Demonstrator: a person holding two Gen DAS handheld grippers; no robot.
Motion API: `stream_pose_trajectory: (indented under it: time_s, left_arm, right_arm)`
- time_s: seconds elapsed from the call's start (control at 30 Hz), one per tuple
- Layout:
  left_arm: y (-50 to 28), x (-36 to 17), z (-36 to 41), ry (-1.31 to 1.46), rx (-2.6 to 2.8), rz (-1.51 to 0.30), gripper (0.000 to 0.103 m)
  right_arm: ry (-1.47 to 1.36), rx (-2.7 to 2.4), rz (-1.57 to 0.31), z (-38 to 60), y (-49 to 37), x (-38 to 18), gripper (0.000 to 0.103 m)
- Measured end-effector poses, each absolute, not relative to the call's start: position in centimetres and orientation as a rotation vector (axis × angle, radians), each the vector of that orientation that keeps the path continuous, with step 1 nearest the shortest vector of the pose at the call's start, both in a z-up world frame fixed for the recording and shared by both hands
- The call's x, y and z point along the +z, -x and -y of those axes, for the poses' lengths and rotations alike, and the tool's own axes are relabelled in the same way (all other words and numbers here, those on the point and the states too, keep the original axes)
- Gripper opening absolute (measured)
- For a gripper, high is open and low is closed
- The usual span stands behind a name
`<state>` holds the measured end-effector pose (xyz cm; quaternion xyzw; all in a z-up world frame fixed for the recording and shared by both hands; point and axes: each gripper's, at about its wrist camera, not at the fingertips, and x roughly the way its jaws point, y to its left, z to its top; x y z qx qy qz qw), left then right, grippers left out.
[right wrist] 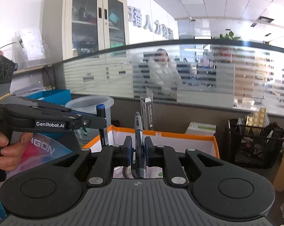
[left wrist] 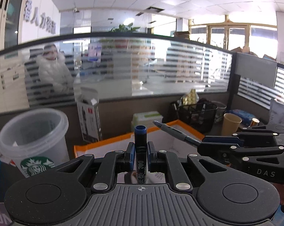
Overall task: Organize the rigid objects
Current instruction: 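Lower the marker into the box with the left tool while the right tool releases the pen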
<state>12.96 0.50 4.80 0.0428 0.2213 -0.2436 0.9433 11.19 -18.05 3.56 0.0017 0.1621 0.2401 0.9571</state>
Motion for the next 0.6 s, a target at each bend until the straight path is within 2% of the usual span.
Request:
stream_pose_trajectory:
  time_s: [0.37, 0.6]
  left_arm:
    - [-18.2, 1.1, 0.3, -0.071, -0.518, -0.630, 0.011]
    - [-19.9, 0.4, 1.5, -0.087, -0.492, -0.644, 0.011]
  right_arm:
    - [-0.004, 0.464, -0.521, 17.2, -16.9, -0.9, 0.013]
    - [0.026, 0.449, -0.609, 15.8, -19.3, -2.7, 0.013]
